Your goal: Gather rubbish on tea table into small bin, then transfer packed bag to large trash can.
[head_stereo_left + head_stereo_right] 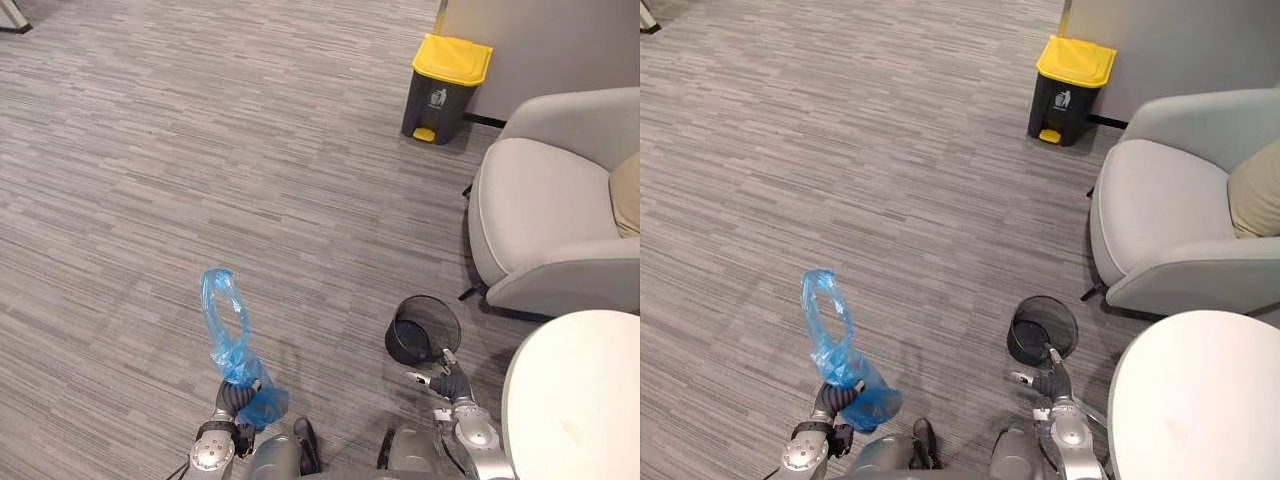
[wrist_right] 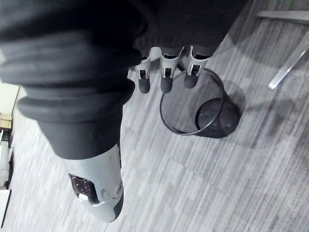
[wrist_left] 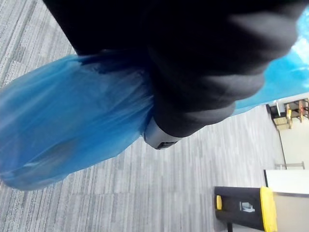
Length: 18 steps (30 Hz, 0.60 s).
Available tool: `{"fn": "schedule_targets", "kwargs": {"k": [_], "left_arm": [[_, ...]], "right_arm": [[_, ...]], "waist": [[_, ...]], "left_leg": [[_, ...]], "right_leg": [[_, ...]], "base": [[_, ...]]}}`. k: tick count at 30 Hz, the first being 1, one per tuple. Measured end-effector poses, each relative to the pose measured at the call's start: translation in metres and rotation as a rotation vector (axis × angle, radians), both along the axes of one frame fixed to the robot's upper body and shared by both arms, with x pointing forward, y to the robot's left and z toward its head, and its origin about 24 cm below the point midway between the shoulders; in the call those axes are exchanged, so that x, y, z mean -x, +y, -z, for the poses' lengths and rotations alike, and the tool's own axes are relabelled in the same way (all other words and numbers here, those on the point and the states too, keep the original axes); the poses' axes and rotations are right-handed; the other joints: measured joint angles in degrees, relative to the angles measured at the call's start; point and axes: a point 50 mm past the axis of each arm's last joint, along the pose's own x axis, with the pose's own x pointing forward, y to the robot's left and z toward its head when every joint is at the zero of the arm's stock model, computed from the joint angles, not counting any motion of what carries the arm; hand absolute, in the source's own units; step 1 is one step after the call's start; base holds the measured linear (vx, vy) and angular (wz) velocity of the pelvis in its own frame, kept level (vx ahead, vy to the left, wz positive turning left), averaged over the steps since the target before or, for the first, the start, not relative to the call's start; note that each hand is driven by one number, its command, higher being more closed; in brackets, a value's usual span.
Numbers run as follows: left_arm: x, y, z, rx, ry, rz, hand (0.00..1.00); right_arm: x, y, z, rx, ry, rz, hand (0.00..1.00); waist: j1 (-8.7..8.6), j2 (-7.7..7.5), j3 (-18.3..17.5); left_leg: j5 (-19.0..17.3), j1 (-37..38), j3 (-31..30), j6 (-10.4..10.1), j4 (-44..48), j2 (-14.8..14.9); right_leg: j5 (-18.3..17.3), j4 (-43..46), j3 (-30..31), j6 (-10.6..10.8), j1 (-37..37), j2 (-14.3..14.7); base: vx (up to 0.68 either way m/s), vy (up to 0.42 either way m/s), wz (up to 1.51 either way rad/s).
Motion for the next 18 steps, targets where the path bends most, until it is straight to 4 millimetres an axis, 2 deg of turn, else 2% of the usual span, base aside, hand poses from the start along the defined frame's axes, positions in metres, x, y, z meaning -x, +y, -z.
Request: {"fn": "schedule_targets", "kwargs": {"k": [2,3,4,5,6,7,8,9,10,11,12,13,14,16,17,18], "left_arm": [[-0.002,0.000,-0.001,0.001,-0.005,-0.004,1.00],[-0.003,0.000,-0.001,0.002,-0.008,-0.003,1.00],[-0.004,0.000,-0.002,0.001,-0.012,-0.002,1.00],[-0.005,0.001,-0.002,0.000,-0.012,-0.001,1.00],[-0.005,-0.001,-0.001,0.006,-0.009,-0.003,1.00],[-0.005,-0.002,-0.001,0.010,-0.009,-0.002,1.00],[-0.008,-0.004,-0.001,0.013,-0.016,0.002,1.00],[-0.008,-0.005,-0.002,0.017,-0.018,0.001,1.00],[-0.009,-0.008,-0.002,0.027,-0.021,-0.003,1.00],[-0.009,-0.009,-0.002,0.033,-0.024,-0.002,1.00],[-0.007,-0.013,-0.001,0.047,-0.024,-0.007,1.00],[-0.008,-0.016,-0.003,0.057,-0.037,-0.008,1.00],[-0.011,-0.018,-0.005,0.062,-0.046,-0.007,1.00],[-0.015,-0.019,-0.011,0.065,-0.081,-0.004,1.00],[-0.015,-0.019,-0.011,0.064,-0.082,-0.004,1.00],[-0.017,-0.018,-0.012,0.061,-0.085,-0.003,1.00]], "right_arm": [[0.003,-0.002,0.003,0.006,0.019,0.003,0.00],[0.004,-0.002,0.004,0.005,0.028,0.004,0.00],[0.008,-0.002,0.006,0.002,0.038,0.006,0.00],[0.012,-0.003,0.008,0.003,0.051,0.010,0.00],[0.016,-0.005,0.009,0.008,0.060,0.014,0.00],[0.015,-0.006,0.008,0.010,0.055,0.014,0.00],[0.010,-0.006,0.004,0.011,0.033,0.010,0.00],[0.009,-0.005,0.002,0.011,0.022,0.009,0.00],[0.009,-0.004,0.000,0.009,0.008,0.009,0.00],[0.009,-0.004,-0.002,0.008,-0.002,0.009,0.00],[0.008,-0.004,-0.008,0.011,-0.037,0.009,0.00],[0.003,-0.003,-0.016,0.010,-0.080,0.011,0.00],[0.000,-0.003,-0.020,0.012,-0.101,0.012,0.00],[-0.006,-0.003,-0.025,0.013,-0.139,0.010,0.00],[-0.006,-0.003,-0.025,0.012,-0.138,0.011,0.00],[-0.008,0.000,-0.025,0.004,-0.140,0.011,0.00]], "waist": [[-0.52,-0.01,0.1],[-0.89,0.01,0.1],[-1.52,-0.14,0.0],[-1.81,-0.15,-0.2],[-1.83,0.27,-0.4],[-1.42,1.84,-1.1],[-1.45,2.86,-1.0],[-1.41,3.30,-0.8],[-1.42,3.59,-0.7],[-1.40,3.54,-0.7],[-0.82,3.58,-0.6],[-0.22,3.13,-0.7],[0.17,2.98,-0.6],[1.80,2.17,-0.4],[2.21,2.17,-0.4],[2.86,1.78,-0.2]], "left_leg": [[-1.4,2.5,-1.5,-0.7,-1.1,0.2],[-1.7,3.2,-2.0,-1.4,-1.1,0.3],[-3.1,4.5,-3.2,-2.7,-0.7,0.0],[-4.9,5.6,-4.6,-4.2,0.3,0.1],[-5.6,6.6,-5.3,-5.0,0.6,0.9],[-5.5,6.7,-5.1,-5.8,1.1,2.5],[-4.5,6.4,-4.8,-7.5,3.0,3.9],[-4.0,6.1,-4.7,-8.3,5.2,4.6],[-2.1,5.0,-3.8,-9.3,12.8,6.2],[-0.2,4.0,-3.3,-9.2,18.3,6.8],[0.6,0.3,-2.5,-9.3,29.9,9.5],[-0.3,-3.0,-0.1,-7.9,37.6,11.3],[-0.8,-4.9,0.8,-7.0,39.9,11.8],[-2.5,-11.6,2.7,-4.2,38.2,12.1],[-2.5,-13.2,2.6,-4.1,36.3,12.0],[-2.5,-15.3,1.8,-4.2,30.4,10.9]], "right_leg": [[0.7,-8.9,-0.7,0.2,-2.4,3.5],[1.7,-11.3,-0.7,-0.4,-2.7,4.1],[4.7,-15.2,-0.2,-1.5,-2.7,4.7],[10.2,-15.0,0.0,-4.0,-2.1,4.7],[9.6,-13.7,-0.7,-4.9,-1.6,5.2],[8.1,-13.7,-2.1,-5.5,-1.2,6.2],[7.0,-14.3,-3.2,-6.1,0.4,7.1],[6.7,-15.1,-3.7,-6.3,1.8,7.5],[6.0,-17.1,-4.3,-6.6,5.9,8.6],[5.7,-18.4,-4.3,-6.8,8.5,9.1],[5.6,-21.0,-3.7,-6.9,13.2,10.2],[5.3,-23.2,-2.2,-7.4,16.5,10.5],[5.3,-24.4,-1.6,-7.4,17.8,10.5],[5.3,-28.2,2.7,-7.4,20.9,10.2],[5.3,-28.9,3.7,-7.4,21.3,10.1],[4.6,-29.2,5.6,-6.3,22.1,9.2]], "base": [[0.32,-0.044,0.34],[0.39,-0.080,0.58],[0.55,-0.160,0.73],[0.59,-0.174,0.71],[0.53,-0.158,0.48],[0.56,-0.177,0.29],[0.55,-0.188,0.23],[0.65,-0.240,0.25],[0.43,-0.142,0.15],[0.52,-0.143,0.04],[0.46,-0.087,-0.20],[0.43,-0.067,-0.31],[0.39,-0.028,-0.48],[0.34,0.032,-0.67],[0.31,0.122,-0.83],[0.31,0.188,-0.80]]}}
